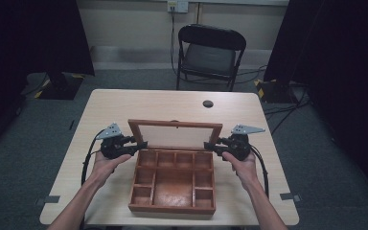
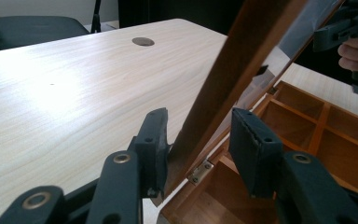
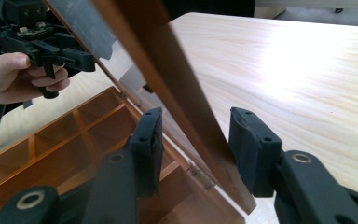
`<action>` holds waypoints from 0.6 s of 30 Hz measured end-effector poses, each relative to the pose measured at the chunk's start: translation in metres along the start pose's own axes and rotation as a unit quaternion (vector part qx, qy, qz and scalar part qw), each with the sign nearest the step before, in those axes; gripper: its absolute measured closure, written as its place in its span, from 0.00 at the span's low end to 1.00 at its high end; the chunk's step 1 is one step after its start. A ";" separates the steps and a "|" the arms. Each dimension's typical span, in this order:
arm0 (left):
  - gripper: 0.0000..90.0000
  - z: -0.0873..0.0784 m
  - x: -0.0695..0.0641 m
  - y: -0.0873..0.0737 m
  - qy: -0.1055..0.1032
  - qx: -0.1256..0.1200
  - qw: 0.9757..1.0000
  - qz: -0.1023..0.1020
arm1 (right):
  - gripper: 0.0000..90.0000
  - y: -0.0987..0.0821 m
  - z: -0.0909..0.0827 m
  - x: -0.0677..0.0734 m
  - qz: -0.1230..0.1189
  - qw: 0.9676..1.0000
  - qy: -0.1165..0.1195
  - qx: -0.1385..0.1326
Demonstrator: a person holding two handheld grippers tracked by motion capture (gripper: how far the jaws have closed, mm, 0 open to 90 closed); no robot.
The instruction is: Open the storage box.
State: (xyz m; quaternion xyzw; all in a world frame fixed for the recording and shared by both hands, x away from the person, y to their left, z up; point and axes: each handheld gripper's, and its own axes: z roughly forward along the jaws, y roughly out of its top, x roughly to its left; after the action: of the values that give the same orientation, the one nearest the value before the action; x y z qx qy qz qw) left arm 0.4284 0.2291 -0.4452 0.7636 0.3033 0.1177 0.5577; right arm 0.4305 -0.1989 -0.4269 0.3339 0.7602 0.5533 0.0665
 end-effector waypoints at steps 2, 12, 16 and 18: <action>0.65 0.001 0.001 0.000 0.001 -0.002 1.000 -0.003 | 0.63 0.001 0.001 -0.001 0.002 1.000 -0.004 -0.004; 0.68 0.006 0.007 0.006 0.009 0.004 1.000 -0.008 | 0.65 0.003 0.011 -0.009 0.006 1.000 -0.017 -0.020; 0.68 0.007 0.009 0.006 0.007 0.001 1.000 -0.014 | 0.63 0.002 0.013 -0.010 0.006 1.000 -0.021 -0.019; 0.69 0.005 0.008 0.006 0.002 0.003 1.000 -0.013 | 0.58 0.000 0.016 -0.011 0.012 1.000 -0.015 -0.010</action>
State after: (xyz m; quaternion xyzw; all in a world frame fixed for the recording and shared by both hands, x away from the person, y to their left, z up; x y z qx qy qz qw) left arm 0.4393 0.2288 -0.4427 0.7609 0.3147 0.1116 0.5564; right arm 0.4464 -0.1923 -0.4354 0.3504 0.7493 0.5570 0.0747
